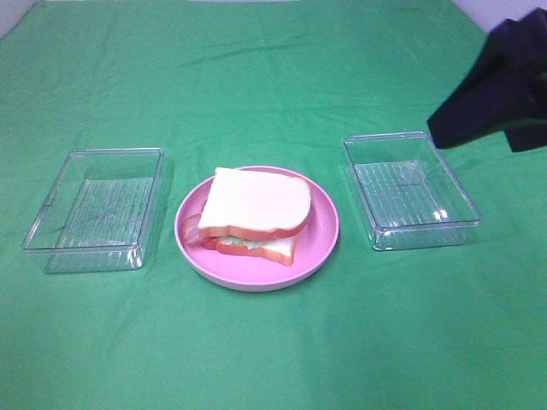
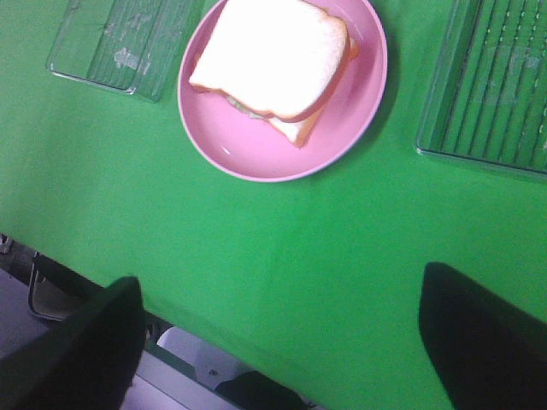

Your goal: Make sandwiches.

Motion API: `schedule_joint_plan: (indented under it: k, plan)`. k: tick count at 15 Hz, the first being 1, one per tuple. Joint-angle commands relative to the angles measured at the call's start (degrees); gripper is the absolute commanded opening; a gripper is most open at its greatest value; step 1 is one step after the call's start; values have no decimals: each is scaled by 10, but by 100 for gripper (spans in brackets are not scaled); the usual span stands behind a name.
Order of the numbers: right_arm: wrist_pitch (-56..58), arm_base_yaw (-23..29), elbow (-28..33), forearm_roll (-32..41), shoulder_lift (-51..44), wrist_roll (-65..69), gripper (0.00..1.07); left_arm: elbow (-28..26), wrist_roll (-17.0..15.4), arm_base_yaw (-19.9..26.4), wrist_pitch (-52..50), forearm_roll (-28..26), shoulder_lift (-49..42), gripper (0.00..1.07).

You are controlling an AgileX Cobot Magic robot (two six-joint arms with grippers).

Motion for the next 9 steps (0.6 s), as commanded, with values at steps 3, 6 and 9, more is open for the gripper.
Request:
schedule_joint_plan:
  k: [3,6,9]
  plan:
    - [23,-1,121,-37,-205,4,82,1,-1,1,-6,0,-10,66]
    - [42,-1,211,-78,-337,4,82,1,-1,1,-6,0,-10,66]
    - [32,-1,259,-100,-417,5,82,1,-1,1,-6,0,-10,66]
